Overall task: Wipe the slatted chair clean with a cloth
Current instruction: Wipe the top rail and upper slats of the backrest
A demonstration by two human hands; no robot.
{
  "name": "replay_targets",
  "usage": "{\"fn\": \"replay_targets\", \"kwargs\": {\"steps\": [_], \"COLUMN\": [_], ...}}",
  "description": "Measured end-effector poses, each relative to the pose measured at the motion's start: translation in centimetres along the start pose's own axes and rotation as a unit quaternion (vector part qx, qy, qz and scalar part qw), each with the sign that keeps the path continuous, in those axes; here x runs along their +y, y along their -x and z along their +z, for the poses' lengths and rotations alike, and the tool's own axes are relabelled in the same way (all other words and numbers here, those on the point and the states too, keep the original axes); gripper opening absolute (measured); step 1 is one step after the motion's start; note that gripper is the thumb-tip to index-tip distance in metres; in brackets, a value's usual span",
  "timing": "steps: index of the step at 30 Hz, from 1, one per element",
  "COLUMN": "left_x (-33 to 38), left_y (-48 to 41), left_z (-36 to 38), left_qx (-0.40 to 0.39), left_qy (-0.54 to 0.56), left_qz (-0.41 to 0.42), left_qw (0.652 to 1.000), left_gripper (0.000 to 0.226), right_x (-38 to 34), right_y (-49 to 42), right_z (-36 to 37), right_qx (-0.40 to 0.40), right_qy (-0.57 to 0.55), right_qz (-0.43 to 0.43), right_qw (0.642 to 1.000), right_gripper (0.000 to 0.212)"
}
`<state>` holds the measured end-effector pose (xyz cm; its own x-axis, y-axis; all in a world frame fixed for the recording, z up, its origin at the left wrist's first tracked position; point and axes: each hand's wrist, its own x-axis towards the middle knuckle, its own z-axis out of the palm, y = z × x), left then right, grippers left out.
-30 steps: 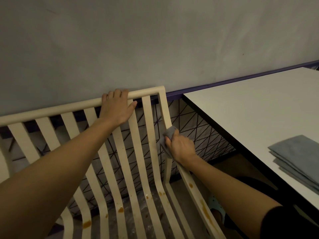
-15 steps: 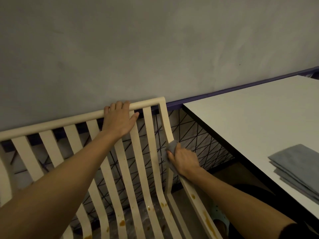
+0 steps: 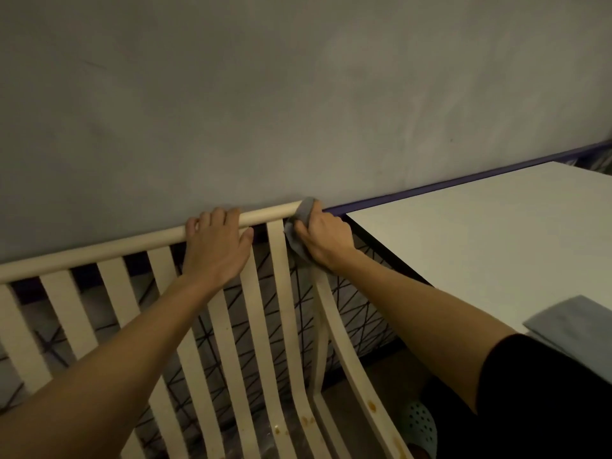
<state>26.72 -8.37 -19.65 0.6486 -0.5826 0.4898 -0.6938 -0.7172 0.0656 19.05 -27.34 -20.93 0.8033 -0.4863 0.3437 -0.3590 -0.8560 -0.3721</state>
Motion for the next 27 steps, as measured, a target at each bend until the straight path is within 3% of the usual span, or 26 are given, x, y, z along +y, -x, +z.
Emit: {"fn": "replay_targets", "kwargs": {"steps": [8, 22, 27], "left_x": [0.1, 0.1, 1.8], "left_y": [0.0, 0.6, 2.9], "left_z": [-0.2, -0.3, -0.5], "left_qx": [-0.01, -0.049, -0.029], "left_qy": [0.0, -0.019, 0.039], "left_qz": [0.002, 0.017, 0.003], "left_qw": [1.0, 0.998, 0.999], "left_gripper": [0.046, 0.062, 0.068], "right_x": [2.1, 5.0, 5.3], "right_y": [5.1, 13.2, 14.7], "right_z": [3.9, 6.4, 6.3], "right_qx": [-0.054, -0.11, -0.129], "right_qy": [0.04, 0.082, 0.083], "right_qz": [0.051, 0.051, 0.054], "right_qw": [0.996, 0.989, 0.987], "right_gripper": [0.046, 0.055, 0.052]}}
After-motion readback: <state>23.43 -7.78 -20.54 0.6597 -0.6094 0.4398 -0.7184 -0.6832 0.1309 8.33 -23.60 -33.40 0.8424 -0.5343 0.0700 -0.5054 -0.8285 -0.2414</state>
